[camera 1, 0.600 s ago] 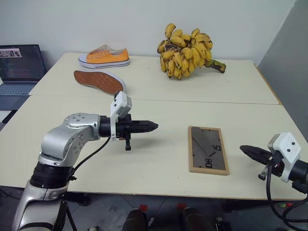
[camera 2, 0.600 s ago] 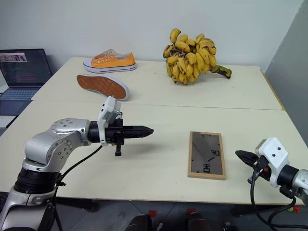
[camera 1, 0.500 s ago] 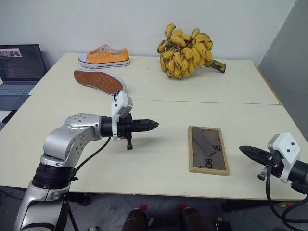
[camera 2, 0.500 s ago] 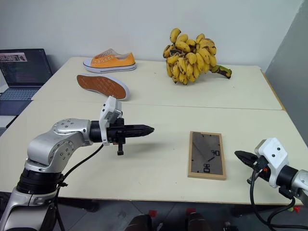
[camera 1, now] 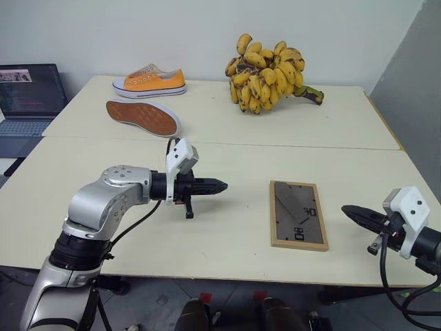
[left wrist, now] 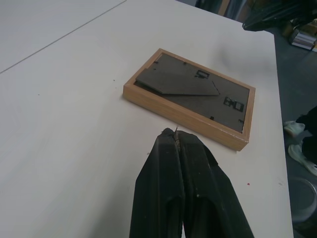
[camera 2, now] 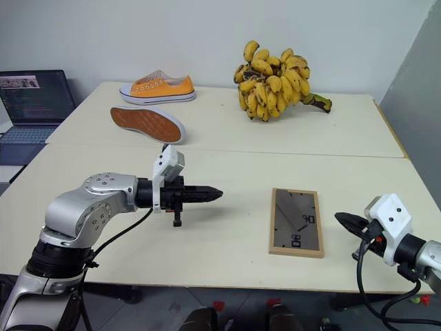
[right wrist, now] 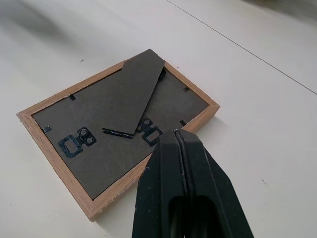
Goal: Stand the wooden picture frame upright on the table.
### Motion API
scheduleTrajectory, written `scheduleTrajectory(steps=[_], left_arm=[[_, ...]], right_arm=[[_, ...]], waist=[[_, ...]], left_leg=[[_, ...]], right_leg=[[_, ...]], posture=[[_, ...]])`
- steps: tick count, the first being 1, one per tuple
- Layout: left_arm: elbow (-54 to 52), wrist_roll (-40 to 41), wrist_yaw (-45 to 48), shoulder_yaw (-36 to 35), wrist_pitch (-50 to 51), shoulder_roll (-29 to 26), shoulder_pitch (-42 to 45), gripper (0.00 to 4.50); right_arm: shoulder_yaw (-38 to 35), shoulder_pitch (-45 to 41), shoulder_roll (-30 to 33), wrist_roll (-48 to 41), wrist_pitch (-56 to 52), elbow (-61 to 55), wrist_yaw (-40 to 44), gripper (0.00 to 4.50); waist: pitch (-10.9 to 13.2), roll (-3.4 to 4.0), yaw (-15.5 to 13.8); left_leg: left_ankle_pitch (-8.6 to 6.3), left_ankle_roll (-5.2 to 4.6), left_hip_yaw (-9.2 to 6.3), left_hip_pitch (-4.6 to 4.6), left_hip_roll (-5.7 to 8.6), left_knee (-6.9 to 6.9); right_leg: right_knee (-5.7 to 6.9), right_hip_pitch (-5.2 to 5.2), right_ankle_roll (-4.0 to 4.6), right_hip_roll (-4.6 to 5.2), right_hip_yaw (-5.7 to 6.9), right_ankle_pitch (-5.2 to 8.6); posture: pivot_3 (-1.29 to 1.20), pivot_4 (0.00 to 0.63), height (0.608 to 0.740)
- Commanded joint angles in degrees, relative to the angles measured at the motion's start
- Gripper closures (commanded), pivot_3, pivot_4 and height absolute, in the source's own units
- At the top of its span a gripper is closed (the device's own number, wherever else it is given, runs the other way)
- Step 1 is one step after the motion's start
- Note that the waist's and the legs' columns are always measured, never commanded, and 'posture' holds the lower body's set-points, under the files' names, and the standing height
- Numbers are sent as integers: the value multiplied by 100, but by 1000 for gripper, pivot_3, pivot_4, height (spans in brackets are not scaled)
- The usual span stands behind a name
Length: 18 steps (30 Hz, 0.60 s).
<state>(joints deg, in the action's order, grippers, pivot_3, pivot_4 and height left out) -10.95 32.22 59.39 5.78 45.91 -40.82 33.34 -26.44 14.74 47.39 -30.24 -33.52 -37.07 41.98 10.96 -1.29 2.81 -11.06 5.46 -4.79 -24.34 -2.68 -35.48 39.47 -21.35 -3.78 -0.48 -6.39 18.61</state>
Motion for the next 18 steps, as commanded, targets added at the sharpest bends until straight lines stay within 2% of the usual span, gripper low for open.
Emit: scheduleTrajectory(steps=[1,9,18], left_arm=[[-44,-49,-32,-13,-9,3,201,4493],[377,-318,-335,209,-2,383,388,4493],[1319,-1151,-635,1043,-233,1187,963,4493]], right_arm=[[-172,13,-46,39,35,-91,-90,4500],[134,10,-209,607,60,-77,-616,4500],[607,-170,-489,1250,-228,9,-1371,4500]], waist=[[0,0,0],[0,0,-6],[-1,0,-47]], left_leg=[[0,0,0,0,0,0],[0,0,0,0,0,-1],[0,0,-1,-6,3,-16]], right_leg=[[0,0,0,0,0,0],[2,0,0,0,1,0],[6,-2,9,0,-1,-9]], posture=[[0,150,740],[0,150,740],[0,150,740]])
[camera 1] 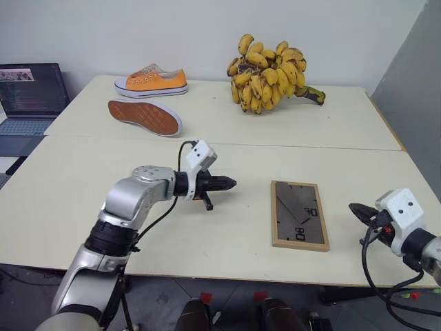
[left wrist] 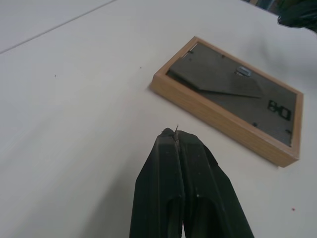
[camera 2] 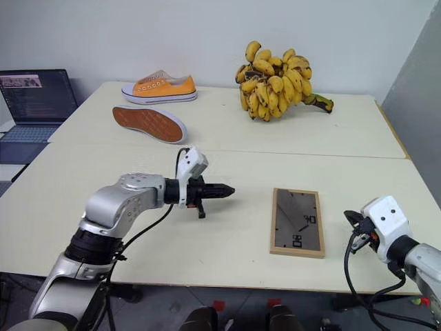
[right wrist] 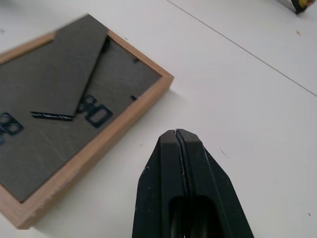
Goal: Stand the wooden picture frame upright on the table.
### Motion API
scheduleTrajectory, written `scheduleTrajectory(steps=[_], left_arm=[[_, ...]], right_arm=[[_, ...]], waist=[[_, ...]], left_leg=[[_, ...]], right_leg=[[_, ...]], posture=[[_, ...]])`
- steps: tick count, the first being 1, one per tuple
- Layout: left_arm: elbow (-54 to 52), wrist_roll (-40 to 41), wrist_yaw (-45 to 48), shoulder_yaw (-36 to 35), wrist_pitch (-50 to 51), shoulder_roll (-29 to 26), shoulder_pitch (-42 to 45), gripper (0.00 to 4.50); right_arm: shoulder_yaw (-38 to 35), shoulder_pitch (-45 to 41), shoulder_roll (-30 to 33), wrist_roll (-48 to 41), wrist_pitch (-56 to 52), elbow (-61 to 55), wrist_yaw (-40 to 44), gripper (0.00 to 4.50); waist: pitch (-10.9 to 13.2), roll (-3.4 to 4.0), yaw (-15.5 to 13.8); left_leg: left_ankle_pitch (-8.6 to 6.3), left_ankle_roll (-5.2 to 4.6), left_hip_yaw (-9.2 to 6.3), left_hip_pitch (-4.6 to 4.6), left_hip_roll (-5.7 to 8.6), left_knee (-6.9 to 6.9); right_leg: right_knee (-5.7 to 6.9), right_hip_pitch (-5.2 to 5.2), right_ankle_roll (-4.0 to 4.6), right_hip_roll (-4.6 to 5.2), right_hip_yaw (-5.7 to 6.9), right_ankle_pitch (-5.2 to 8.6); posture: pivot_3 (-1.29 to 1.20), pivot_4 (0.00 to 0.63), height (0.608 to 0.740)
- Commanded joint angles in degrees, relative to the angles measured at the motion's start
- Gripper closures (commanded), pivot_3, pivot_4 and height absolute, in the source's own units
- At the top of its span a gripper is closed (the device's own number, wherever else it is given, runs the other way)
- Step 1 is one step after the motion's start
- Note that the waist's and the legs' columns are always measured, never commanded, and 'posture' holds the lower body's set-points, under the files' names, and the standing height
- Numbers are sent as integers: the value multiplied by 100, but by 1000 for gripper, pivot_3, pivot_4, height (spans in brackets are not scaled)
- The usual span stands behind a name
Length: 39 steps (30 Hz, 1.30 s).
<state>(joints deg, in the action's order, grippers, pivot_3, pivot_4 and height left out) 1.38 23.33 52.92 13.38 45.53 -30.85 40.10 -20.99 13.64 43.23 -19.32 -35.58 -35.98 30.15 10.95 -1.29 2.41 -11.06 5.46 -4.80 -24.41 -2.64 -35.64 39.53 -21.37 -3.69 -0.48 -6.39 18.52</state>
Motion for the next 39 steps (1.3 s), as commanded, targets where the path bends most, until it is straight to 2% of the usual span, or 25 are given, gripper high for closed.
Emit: scheduleTrajectory(steps=[1,5,13,20,30,39], left_arm=[[124,-341,48,402,-236,273,356,4493],[159,-814,287,1137,-601,595,585,4493],[747,-1524,313,1734,-1036,996,676,4493],[979,-1835,243,1680,-1095,1110,733,4493],[1520,-2006,28,1570,-1217,1758,916,4493],[1507,-2019,111,1285,-1215,1501,933,4493]], right_arm=[[122,-74,-108,210,-39,-91,-235,4500],[534,-384,-287,492,-131,135,-531,4500],[1261,-907,-639,999,-48,617,-848,4500],[1495,-1262,-877,1188,3,942,-921,4500],[1998,-1828,-1367,1375,-180,1114,-1053,4500],[2299,-2426,-1602,1406,-342,1316,-1011,4500]], waist=[[0,0,-9],[0,0,-9],[-2,4,4],[-3,5,-8],[-3,6,-1],[-4,7,49]], left_leg=[[0,0,0,0,0,-1],[0,0,1,0,1,-3],[0,-1,3,1,1,-7],[0,-1,2,-2,1,-9],[0,-1,3,-3,2,-11],[0,-1,2,-1,3,-13]], right_leg=[[0,1,7,0,0,-4],[0,1,9,0,-2,-6],[5,0,9,-3,-7,-7],[6,-2,9,-3,-7,-7],[11,-4,10,-3,-8,-8],[28,-7,10,-3,-8,-8]], posture=[[0,150,740],[0,150,740],[0,150,740],[0,150,740],[0,150,740],[0,150,740]])
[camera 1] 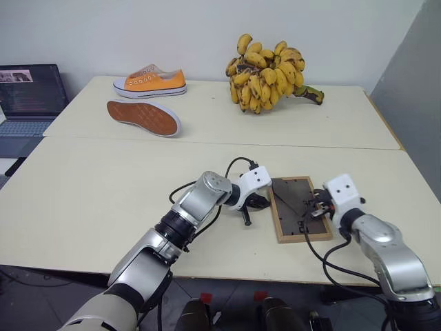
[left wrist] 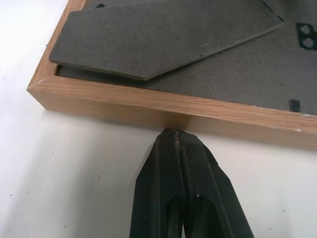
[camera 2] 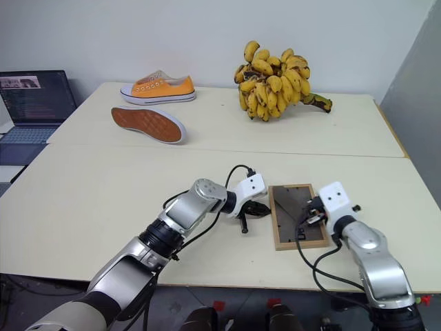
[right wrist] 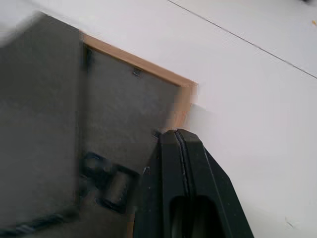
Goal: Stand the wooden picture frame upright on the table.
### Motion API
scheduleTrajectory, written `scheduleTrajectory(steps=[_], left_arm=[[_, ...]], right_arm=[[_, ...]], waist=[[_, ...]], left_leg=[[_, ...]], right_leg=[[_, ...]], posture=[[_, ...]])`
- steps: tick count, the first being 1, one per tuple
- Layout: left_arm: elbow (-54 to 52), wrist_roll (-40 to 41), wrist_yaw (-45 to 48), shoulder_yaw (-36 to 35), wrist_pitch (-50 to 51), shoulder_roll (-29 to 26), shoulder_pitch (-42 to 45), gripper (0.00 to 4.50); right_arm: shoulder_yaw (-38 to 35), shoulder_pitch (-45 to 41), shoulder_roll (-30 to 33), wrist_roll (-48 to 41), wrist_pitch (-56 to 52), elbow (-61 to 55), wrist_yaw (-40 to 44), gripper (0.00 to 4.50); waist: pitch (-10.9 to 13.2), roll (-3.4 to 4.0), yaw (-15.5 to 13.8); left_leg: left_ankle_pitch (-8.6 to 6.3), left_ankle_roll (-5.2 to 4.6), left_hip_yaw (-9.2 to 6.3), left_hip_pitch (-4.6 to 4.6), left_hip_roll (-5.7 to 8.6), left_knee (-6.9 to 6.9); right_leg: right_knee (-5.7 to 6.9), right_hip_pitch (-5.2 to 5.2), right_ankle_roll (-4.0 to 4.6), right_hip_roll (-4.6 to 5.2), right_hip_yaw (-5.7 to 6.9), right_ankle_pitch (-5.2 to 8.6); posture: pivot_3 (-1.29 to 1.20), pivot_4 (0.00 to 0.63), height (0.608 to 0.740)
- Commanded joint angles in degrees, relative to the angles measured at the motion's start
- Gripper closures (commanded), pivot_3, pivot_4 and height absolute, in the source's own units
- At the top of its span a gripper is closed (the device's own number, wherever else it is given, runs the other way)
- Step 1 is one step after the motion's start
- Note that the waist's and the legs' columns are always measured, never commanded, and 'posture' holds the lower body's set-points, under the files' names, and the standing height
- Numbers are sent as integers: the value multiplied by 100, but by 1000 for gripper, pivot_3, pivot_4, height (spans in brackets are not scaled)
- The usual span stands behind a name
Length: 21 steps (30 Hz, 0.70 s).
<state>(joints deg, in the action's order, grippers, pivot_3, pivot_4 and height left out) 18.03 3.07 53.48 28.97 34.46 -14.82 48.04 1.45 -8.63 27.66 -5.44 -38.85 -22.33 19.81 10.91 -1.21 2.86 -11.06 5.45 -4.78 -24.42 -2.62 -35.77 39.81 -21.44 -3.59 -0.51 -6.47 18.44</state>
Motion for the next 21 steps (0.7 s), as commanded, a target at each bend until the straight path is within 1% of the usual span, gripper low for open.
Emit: scheduleTrajectory(steps=[1,2,6,9,13,16,21], left_arm=[[-165,11,65,-324,-102,-169,139,4493],[-169,11,68,-356,-96,-206,141,4493],[-177,3,134,-633,-109,-644,107,4493],[-180,54,136,-772,-5,-766,74,4493],[-346,24,166,-718,38,-778,-60,4493],[-467,7,175,-633,28,-692,-127,4493],[-521,-5,163,-579,77,-492,-122,4493]], right_arm=[[96,-255,-71,21,-17,-25,36,4500],[117,-290,-84,22,-15,-8,50,4500],[298,-534,-216,32,0,144,62,4500],[326,-654,-12,211,191,199,121,4500],[-125,-863,459,181,139,160,317,4500],[-346,-777,835,209,267,240,497,4500],[-519,-441,1058,214,380,411,603,4500]], waist=[[0,0,6],[0,0,6],[0,0,32],[0,0,35],[1,0,1],[1,0,-36],[1,0,-42]], left_leg=[[0,0,0,0,0,0],[0,0,0,0,1,0],[0,0,0,0,0,1],[0,0,-1,0,0,1],[0,0,0,-2,2,-2],[0,0,-1,-2,6,-1],[0,0,-2,-2,3,-1]], right_leg=[[0,-2,0,0,1,0],[1,-2,0,0,0,0],[9,-5,0,0,1,0],[9,-6,1,0,1,0],[9,-5,0,2,2,0],[8,-4,1,6,3,0],[9,-3,1,4,5,0]], posture=[[0,150,740],[0,150,740],[0,150,740],[0,150,740],[0,150,740],[0,150,740],[0,150,740]])
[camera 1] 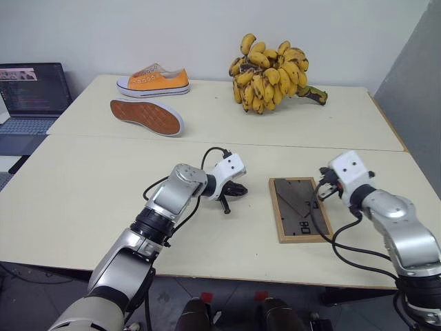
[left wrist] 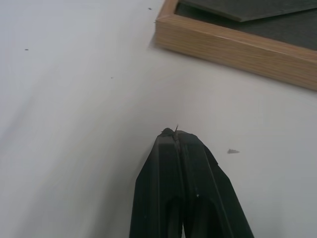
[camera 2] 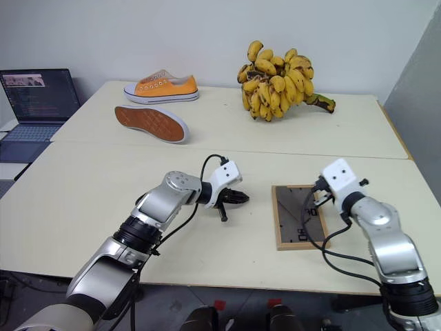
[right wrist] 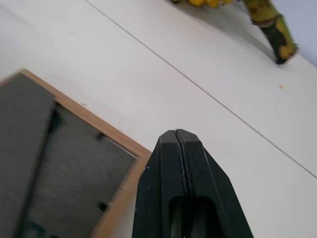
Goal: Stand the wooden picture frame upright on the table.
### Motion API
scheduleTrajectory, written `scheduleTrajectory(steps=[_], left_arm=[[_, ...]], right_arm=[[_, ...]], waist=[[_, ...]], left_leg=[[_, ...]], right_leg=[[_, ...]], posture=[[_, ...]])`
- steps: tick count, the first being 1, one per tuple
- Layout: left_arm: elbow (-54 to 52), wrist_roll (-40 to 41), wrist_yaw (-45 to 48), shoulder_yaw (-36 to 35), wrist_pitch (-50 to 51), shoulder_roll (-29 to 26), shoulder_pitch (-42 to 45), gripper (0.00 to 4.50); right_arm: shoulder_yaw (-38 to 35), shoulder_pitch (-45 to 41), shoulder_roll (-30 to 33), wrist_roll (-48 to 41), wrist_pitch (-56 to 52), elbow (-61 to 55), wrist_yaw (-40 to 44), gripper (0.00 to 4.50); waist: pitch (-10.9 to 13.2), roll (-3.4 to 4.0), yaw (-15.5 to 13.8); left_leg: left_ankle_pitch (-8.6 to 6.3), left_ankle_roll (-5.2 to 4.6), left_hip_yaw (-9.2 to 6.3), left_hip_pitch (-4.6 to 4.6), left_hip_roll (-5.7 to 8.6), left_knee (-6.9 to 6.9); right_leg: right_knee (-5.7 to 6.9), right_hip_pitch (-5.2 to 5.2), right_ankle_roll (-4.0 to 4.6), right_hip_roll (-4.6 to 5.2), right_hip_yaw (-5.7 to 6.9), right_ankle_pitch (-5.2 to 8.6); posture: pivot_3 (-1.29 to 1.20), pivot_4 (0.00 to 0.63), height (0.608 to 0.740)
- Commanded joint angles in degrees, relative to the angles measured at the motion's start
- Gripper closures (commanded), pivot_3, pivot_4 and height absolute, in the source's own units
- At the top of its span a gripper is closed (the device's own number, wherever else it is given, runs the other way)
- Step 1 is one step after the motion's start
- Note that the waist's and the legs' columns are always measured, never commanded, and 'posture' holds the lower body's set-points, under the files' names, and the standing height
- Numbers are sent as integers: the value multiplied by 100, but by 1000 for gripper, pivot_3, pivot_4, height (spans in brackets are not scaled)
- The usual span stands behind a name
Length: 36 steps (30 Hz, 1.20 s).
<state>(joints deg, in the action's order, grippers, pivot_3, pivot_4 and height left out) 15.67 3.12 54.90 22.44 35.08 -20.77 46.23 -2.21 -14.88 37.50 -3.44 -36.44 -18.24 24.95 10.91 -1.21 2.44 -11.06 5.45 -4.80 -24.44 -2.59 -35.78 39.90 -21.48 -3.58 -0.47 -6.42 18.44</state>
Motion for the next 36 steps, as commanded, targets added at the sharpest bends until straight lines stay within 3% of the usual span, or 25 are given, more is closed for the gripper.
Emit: scheduleTrajectory(steps=[1,5,14,25,36], left_arm=[[-249,-20,-5,99,25,194,90,4493],[-216,-24,-45,171,58,432,169,4493],[-10,-91,-41,179,-28,589,266,4493],[-164,-76,124,-141,-12,-125,206,4493],[-568,-55,49,-386,263,-564,36,4493]], right_arm=[[-104,348,46,25,170,32,93,4500],[195,690,-209,82,241,30,16,4500],[743,403,-959,219,71,16,-224,4500],[1146,-182,-1495,380,-29,291,-166,4500],[1175,-412,-1602,431,226,769,-141,4500]], waist=[[0,0,0],[0,0,0],[0,1,94],[0,1,92],[0,1,82]], left_leg=[[0,0,0,0,0,0],[0,0,1,0,0,-2],[0,0,1,7,-3,0],[0,0,1,6,-4,3],[0,0,1,3,-4,1]], right_leg=[[0,0,0,0,0,0],[2,0,0,0,-2,0],[6,0,0,-5,-4,0],[7,-3,0,-5,-4,0],[6,-3,0,-3,-2,0]], posture=[[0,150,740],[0,150,740],[0,150,740],[0,150,740],[0,150,740]])
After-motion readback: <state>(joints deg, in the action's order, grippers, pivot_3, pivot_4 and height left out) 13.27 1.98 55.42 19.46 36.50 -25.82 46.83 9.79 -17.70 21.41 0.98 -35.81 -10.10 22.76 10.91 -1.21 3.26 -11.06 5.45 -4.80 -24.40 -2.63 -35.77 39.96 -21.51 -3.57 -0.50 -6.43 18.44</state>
